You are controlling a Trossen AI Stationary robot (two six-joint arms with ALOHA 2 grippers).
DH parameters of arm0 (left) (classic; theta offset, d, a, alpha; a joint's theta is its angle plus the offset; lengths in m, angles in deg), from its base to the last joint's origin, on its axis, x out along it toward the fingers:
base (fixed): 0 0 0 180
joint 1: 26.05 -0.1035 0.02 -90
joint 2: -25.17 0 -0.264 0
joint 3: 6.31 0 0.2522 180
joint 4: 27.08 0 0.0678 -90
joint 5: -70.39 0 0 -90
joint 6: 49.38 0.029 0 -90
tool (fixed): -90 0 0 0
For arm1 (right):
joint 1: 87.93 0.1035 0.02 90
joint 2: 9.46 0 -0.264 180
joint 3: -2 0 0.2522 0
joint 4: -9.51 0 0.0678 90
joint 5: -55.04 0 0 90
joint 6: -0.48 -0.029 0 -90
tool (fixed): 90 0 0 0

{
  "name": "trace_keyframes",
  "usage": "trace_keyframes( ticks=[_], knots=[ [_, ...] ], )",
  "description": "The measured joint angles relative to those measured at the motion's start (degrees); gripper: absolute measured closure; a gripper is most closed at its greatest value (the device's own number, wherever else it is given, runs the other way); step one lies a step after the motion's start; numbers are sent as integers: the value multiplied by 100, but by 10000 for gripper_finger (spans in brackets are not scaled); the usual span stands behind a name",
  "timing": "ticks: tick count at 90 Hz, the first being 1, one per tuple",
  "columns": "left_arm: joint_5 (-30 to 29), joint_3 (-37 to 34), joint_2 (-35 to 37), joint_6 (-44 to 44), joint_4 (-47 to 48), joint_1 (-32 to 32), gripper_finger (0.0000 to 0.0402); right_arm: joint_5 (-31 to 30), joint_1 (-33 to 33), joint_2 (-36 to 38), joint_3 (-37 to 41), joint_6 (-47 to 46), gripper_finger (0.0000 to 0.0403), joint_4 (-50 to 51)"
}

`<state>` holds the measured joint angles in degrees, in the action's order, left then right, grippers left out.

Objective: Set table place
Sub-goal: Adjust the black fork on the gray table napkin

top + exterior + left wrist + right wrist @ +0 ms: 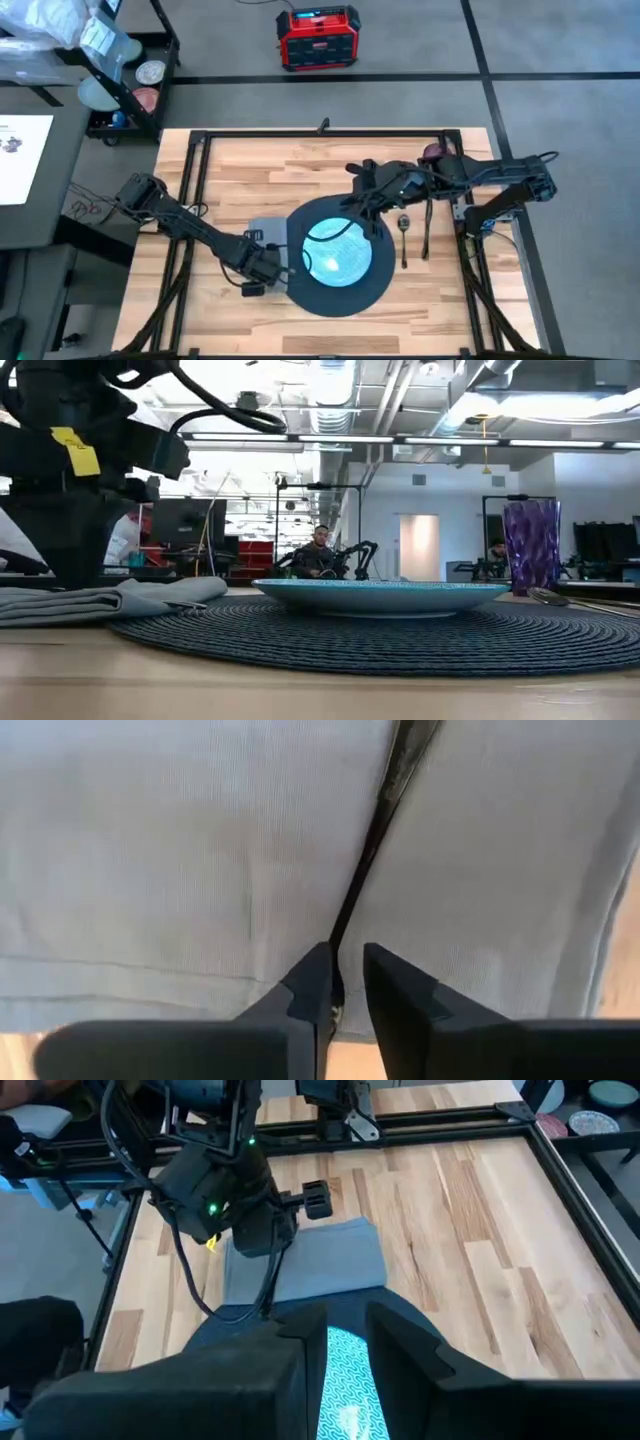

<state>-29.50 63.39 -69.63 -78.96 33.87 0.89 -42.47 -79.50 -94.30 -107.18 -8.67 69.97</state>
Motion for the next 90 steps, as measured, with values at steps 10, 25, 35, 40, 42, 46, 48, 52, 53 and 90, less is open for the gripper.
trace_keyframes(
  ticks=[10,25,35,40,42,46,48,52,53,90],
  knots=[
    [-137,0,0,4,-39,0,338,0,0,0,0,1,341,0],
    [-114,1,0,23,-49,-17,325,0,0,0,0,6,341,0],
    [-65,0,0,42,-85,-17,324,0,0,0,0,15,341,0],
    [-60,0,0,40,-82,-17,324,0,0,0,0,17,341,0],
    [-57,2,0,40,-84,-17,324,0,0,0,0,16,341,0],
    [-50,0,0,38,-81,-17,324,0,0,0,0,16,341,0],
    [-40,0,0,37,-80,-17,324,0,0,0,0,15,341,0],
    [12,0,0,37,-87,-17,324,0,0,0,0,15,341,0],
    [29,0,0,37,-90,-17,324,0,0,0,0,15,341,0],
    [15,0,0,-37,-164,-72,324,-290,175,246,380,302,341,-725]
  ],
)
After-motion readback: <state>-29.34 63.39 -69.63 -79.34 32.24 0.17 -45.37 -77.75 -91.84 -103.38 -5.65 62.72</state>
